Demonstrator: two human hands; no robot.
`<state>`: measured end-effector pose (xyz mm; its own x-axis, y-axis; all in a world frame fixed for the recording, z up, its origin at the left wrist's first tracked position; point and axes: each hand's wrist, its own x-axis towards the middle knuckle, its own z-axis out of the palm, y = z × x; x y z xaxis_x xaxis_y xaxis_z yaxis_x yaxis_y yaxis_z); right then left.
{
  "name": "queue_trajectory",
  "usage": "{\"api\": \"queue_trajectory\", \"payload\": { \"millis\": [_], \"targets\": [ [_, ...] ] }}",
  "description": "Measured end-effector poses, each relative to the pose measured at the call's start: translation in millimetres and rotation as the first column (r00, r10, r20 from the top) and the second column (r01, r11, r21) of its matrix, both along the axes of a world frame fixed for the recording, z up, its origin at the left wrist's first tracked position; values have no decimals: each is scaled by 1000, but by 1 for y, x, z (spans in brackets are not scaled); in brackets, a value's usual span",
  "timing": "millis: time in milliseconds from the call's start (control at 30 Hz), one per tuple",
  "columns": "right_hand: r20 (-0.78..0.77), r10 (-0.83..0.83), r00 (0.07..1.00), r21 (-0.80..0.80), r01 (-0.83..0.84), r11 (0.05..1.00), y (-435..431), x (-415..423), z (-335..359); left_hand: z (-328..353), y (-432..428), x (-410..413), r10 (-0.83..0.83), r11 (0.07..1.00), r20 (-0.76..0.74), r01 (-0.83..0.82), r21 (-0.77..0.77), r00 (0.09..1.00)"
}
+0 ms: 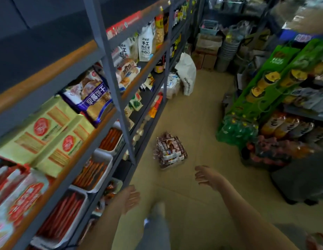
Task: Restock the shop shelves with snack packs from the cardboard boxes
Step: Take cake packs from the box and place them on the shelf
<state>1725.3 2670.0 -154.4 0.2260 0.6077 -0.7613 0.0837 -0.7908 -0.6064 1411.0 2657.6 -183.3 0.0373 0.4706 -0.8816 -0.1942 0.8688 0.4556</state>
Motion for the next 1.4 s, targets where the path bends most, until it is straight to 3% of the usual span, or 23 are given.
{"api": "queue_trajectory", "payload": {
  "millis": [233,433,567,700,800,900,1000,1100,1200,1300,1400],
  "targets": [
    [-8,5,1000,-54,-6,999,169,71,-36,-50,160,90,88,992,11,-87,-94,996],
    [21,249,968,-119,-245,962,309,95,-30,-47,272,142,233,967,-1,-232,-102,973],
    [-5,417,909,-106,-415,904,393,88,-22,-32,319,160,332,938,11,-329,-105,943],
    [10,693,721,-115,-688,717,470,72,-32,-31,344,172,496,865,-8,-495,-81,868],
    [-29,823,568,-134,-818,560,513,54,-37,-36,351,187,676,735,-6,-675,-54,737],
    [-95,889,448,-156,-889,431,545,37,-47,-42,346,211,856,516,65,-854,-64,512],
    [-101,932,348,-193,-926,325,557,19,-59,-48,327,235,955,293,73,-949,-113,286],
    [-124,965,231,-216,-956,201,552,-3,-76,-59,303,259,992,125,36,-979,-159,121],
    [-161,977,138,-247,-964,96,540,-20,-102,-88,286,283,1000,11,11,-978,-210,9],
    [-163,981,105,-287,-956,55,531,-30,-149,-140,278,302,997,-76,-24,-967,-242,-73],
    [-58,998,-29,-357,-933,-48,528,-35,-217,-210,280,323,995,-96,-46,-961,-260,-87]
  ]
}}
